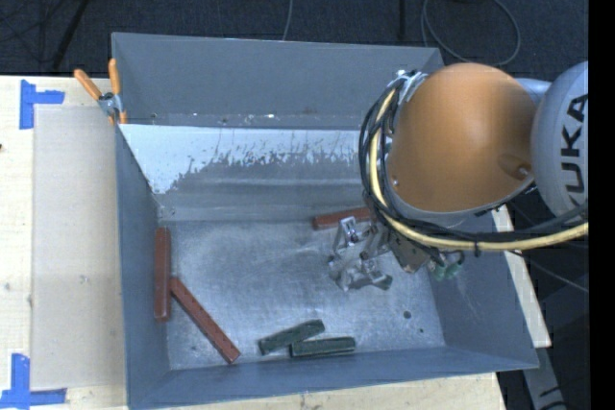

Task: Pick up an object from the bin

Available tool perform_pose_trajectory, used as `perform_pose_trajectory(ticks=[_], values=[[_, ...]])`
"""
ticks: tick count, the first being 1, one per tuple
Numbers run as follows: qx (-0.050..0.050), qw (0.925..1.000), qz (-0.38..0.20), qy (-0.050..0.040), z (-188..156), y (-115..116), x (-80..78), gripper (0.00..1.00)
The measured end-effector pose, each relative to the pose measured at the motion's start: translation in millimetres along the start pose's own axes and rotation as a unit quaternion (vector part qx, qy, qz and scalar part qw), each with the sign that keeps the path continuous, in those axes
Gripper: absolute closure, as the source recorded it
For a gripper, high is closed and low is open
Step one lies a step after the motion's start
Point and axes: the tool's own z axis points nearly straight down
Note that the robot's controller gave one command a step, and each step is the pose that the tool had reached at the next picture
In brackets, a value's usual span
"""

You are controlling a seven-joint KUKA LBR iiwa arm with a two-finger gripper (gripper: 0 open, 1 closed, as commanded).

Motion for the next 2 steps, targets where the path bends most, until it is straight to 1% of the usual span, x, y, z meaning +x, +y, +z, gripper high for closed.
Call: perform_pose_trajectory(ticks=[1,2], values=[[0.001,1.0000,0.002,-0.0065,-56,0,-1.5,1.00],[-0.001,1.0000,-0.009,0.0028,79,25,-12.6,0.00]])
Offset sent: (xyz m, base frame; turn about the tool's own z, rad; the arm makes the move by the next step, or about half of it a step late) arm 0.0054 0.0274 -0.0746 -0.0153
